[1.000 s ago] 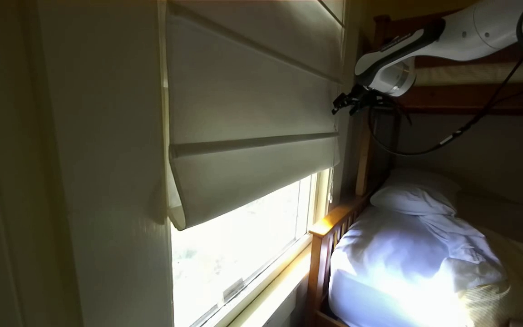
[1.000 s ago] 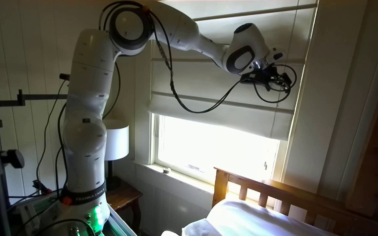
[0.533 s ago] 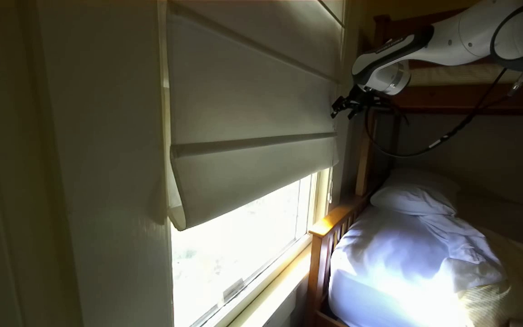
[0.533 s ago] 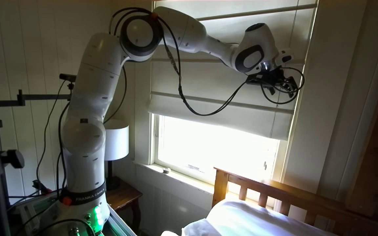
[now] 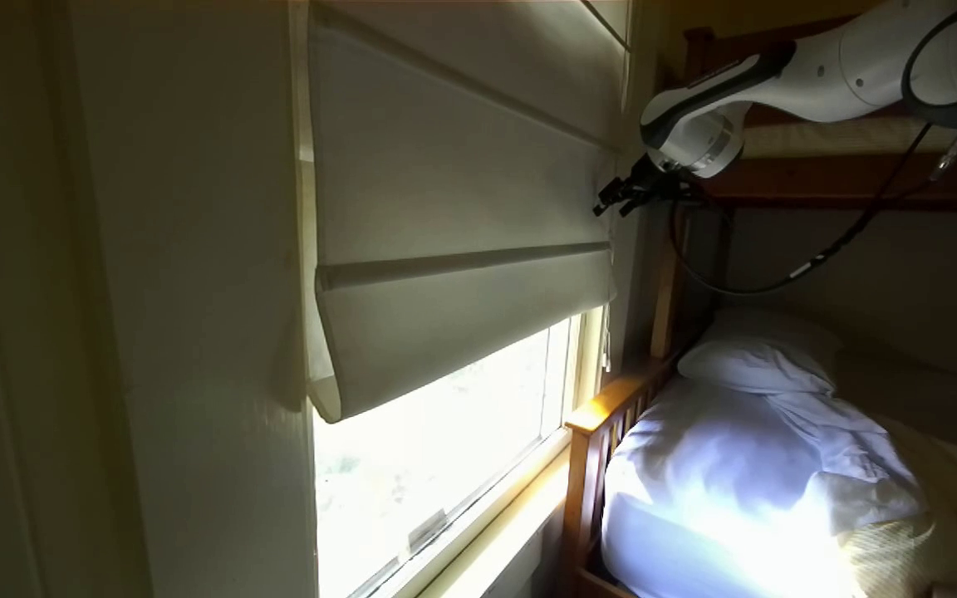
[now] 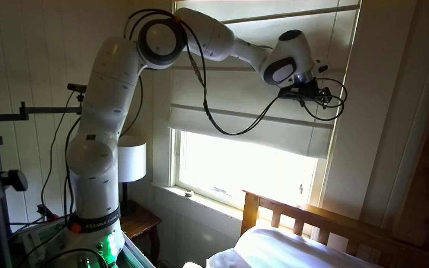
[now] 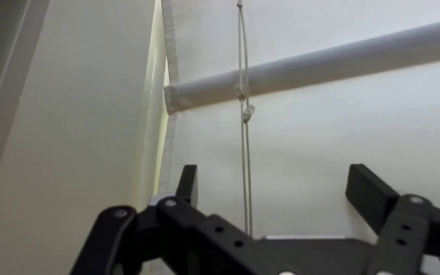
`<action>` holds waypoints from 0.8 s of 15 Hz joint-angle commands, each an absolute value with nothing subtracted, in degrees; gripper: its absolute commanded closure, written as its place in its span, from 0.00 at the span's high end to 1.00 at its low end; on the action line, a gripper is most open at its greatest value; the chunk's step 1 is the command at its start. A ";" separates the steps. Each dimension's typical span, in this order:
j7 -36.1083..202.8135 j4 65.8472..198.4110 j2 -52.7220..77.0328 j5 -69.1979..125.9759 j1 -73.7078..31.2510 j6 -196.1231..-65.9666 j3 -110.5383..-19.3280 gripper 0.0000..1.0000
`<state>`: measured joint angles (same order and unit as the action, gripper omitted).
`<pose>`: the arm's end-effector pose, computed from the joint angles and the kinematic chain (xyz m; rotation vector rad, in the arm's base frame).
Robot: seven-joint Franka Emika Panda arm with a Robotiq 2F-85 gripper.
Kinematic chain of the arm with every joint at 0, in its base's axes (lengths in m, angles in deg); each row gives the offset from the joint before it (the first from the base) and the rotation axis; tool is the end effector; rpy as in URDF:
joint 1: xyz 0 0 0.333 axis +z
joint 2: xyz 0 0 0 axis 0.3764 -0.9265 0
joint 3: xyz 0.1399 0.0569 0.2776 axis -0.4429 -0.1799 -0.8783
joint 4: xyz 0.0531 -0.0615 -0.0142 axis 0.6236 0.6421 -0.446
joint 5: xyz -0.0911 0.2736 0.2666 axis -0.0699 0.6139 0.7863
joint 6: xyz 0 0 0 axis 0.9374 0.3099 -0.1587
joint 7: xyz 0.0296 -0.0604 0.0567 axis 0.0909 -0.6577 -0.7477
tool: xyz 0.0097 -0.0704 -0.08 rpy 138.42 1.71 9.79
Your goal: Open the curtain
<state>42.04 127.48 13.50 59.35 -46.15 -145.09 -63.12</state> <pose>0.6001 -0.3437 0.5986 2.7451 -0.2458 1.2733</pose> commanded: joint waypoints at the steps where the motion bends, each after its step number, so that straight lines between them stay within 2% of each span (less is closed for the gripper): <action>1: 41.52 127.43 13.43 59.73 -46.46 -144.92 -63.22 1.00; 4: 41.43 127.57 13.40 59.74 -46.57 -144.92 -63.13 1.00; 11: 27.50 125.63 12.57 74.20 -52.22 -138.46 -66.22 1.00; 12: 25.15 125.35 12.50 76.50 -53.11 -137.54 -66.47 0.93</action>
